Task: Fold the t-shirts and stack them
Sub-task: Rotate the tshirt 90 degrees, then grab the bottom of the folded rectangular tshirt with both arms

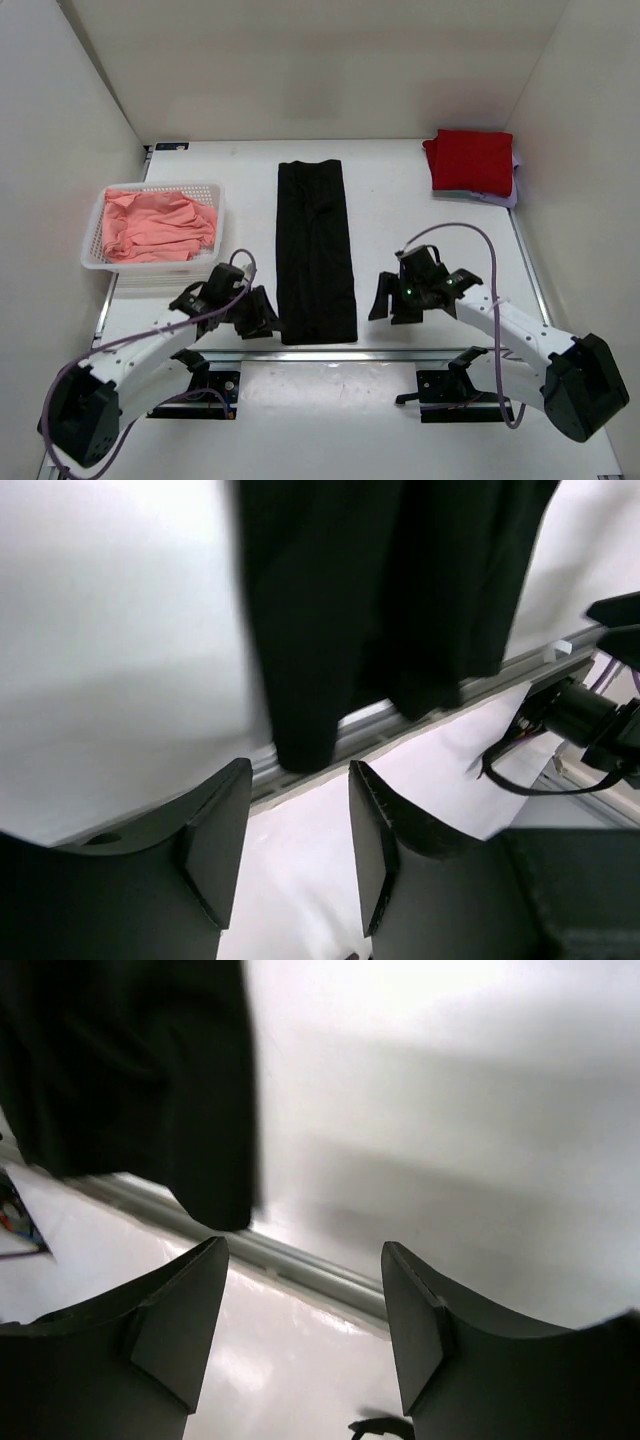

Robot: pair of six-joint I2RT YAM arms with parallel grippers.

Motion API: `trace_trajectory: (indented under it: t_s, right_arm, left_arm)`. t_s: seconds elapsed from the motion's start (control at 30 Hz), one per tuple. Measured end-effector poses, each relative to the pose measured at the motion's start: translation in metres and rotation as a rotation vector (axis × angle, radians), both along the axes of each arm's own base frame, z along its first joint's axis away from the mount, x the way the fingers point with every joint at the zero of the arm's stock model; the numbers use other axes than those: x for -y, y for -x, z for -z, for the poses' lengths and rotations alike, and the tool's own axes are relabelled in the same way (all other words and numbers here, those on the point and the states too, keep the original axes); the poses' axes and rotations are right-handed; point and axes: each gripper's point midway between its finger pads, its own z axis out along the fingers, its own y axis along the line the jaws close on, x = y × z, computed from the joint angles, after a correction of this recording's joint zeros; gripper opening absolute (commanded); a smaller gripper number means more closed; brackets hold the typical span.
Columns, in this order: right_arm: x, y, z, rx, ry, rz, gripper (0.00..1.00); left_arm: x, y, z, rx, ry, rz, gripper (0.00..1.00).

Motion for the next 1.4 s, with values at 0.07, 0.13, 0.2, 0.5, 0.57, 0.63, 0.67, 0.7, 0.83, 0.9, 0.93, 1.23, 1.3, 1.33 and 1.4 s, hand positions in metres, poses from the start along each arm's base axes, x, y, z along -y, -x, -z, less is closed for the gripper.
trace_trajectory:
  t_s: [0.07, 0.13, 0.2, 0.5, 0.57, 0.63, 0.67, 0.7, 0.83, 0.9, 0.93, 1.23, 1.3, 1.33, 1.4]
  right_arm:
    - [0.005, 0.020, 0.015, -0.057, -0.017, 0.020, 0.60]
    - [0.007, 0.036, 0.028, -0.108, -0.032, 0.035, 0.60]
    - [0.006, 0.047, 0.038, -0.147, -0.046, 0.043, 0.59]
    - [-0.024, 0.043, 0.037, -0.167, -0.170, 0.047, 0.59]
    - [-0.029, 0.042, 0.036, -0.169, -0.187, 0.039, 0.59]
    - [-0.035, 0.041, 0.036, -0.172, -0.202, 0.032, 0.59]
    - [-0.039, 0.041, 0.036, -0.176, -0.211, 0.028, 0.59]
    - [-0.042, 0.042, 0.036, -0.180, -0.221, 0.023, 0.58]
    - [-0.057, 0.045, 0.037, -0.194, -0.237, -0.017, 0.52]
    - [-0.063, 0.047, 0.039, -0.203, -0.239, -0.042, 0.16]
    - [-0.065, 0.048, 0.041, -0.202, -0.235, -0.055, 0.01]
    - [-0.066, 0.076, 0.052, -0.260, -0.165, -0.148, 0.00]
    - [-0.062, 0.090, 0.052, -0.281, -0.154, -0.181, 0.01]
    - [-0.060, 0.097, 0.052, -0.289, -0.155, -0.195, 0.00]
    - [-0.058, 0.099, 0.050, -0.267, -0.171, -0.200, 0.00]
  left_arm:
    - [-0.004, 0.016, 0.010, -0.015, 0.014, -0.013, 0.54]
    - [-0.003, 0.020, 0.011, -0.002, 0.044, -0.033, 0.52]
    - [-0.003, 0.020, 0.012, 0.015, 0.072, -0.058, 0.52]
    - [-0.004, 0.014, 0.026, 0.012, 0.072, -0.137, 0.53]
    - [-0.003, 0.013, 0.030, 0.007, 0.063, -0.140, 0.52]
    - [-0.001, 0.011, 0.032, 0.002, 0.058, -0.141, 0.51]
    - [0.002, 0.010, 0.033, 0.003, 0.061, -0.138, 0.52]
    - [0.004, 0.009, 0.033, 0.004, 0.065, -0.135, 0.53]
    - [0.014, 0.005, 0.031, 0.010, 0.074, -0.112, 0.37]
    - [0.016, 0.003, 0.033, 0.009, 0.072, -0.121, 0.09]
    - [0.016, 0.002, 0.034, 0.014, 0.069, -0.123, 0.00]
    - [0.013, 0.015, 0.029, 0.005, 0.069, -0.098, 0.00]
    - [0.011, 0.023, 0.023, 0.008, 0.091, -0.093, 0.00]
    - [0.009, 0.028, 0.022, 0.003, 0.105, -0.091, 0.00]
    - [0.006, 0.039, 0.023, -0.014, 0.128, -0.092, 0.00]
